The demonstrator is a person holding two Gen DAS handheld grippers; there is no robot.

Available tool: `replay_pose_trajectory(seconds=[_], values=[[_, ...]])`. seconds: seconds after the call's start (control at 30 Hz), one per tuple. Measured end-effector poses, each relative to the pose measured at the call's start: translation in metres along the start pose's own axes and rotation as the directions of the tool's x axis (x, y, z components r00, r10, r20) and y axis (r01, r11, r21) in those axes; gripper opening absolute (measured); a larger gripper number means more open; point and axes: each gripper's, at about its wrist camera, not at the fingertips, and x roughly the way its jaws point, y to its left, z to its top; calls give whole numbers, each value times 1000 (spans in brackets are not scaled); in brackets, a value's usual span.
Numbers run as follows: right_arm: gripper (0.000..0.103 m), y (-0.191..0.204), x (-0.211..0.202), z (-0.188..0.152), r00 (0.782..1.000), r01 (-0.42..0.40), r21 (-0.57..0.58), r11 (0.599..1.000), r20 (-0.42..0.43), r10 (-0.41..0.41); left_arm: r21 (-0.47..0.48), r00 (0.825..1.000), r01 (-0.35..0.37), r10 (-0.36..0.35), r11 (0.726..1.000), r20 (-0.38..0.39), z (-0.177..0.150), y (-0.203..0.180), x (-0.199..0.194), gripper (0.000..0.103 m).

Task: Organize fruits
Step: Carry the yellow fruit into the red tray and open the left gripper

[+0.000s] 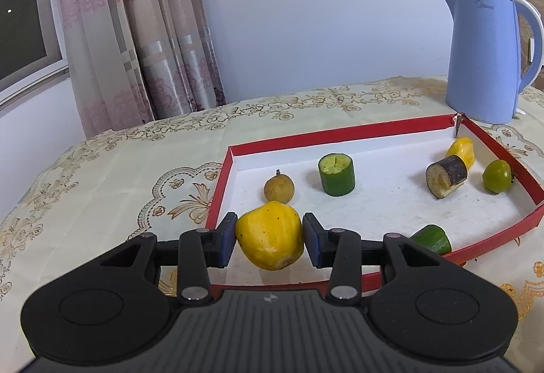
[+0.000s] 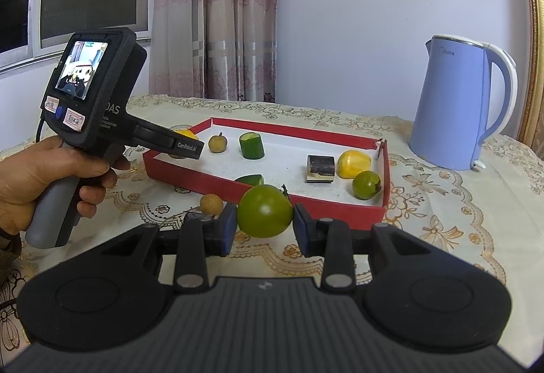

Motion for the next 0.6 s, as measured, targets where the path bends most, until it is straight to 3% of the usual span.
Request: replay_pose_trajectory(seconds=[0.6], values=[[33, 2, -5, 1, 1000, -4, 7, 1000, 14, 4, 11, 999, 8, -9, 1000, 45, -5, 1, -34, 41]])
